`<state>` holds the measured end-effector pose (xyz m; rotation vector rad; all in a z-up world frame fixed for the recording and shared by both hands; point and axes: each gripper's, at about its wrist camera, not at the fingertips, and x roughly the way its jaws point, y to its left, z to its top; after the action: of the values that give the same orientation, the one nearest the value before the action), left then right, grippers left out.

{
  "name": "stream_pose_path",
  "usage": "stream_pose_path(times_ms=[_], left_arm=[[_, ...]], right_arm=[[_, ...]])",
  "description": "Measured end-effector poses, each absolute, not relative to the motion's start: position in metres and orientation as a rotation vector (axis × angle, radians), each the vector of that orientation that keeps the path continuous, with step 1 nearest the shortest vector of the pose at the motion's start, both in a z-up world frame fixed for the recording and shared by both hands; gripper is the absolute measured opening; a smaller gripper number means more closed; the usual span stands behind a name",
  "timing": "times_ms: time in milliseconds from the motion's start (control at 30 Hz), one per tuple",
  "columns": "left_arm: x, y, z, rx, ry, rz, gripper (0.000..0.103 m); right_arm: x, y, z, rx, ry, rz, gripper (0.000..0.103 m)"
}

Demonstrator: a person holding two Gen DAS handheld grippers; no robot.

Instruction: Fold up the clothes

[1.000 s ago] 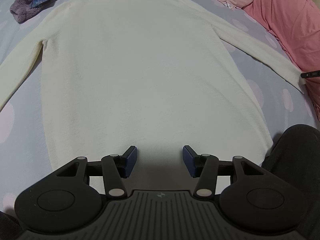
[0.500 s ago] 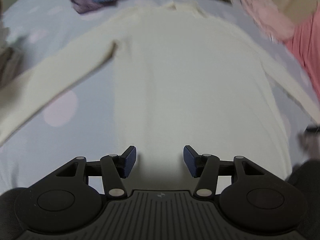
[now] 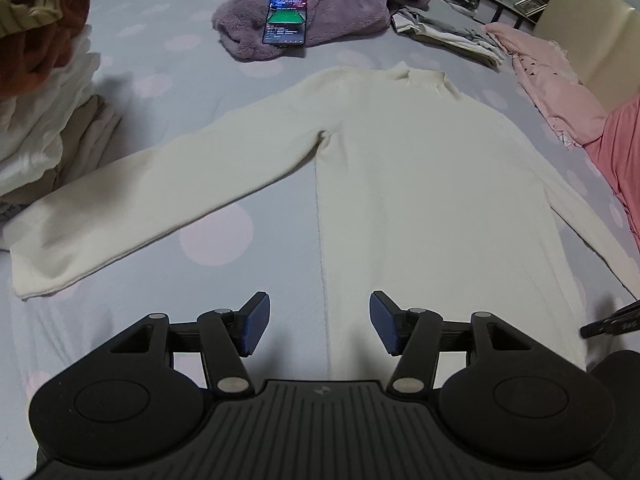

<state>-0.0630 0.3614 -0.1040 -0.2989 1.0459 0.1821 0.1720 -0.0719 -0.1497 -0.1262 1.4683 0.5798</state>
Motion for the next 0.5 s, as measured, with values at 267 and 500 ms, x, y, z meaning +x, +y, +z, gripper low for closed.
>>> stream_pose_path(times_ms=[267,500], left_arm=[[-0.064,0.361,-0.103,-0.306,1.039,0.145,0.053],[-0.072,0.404,-0.083,-0.409,0.977,0.199,0.055]], right_arm=[[0.166,-0.059,-0.155,-0.241,1.432,0.493,0.005],[0.156,-0.035,-0.108,-0.307,1.214,0.449,0.026]])
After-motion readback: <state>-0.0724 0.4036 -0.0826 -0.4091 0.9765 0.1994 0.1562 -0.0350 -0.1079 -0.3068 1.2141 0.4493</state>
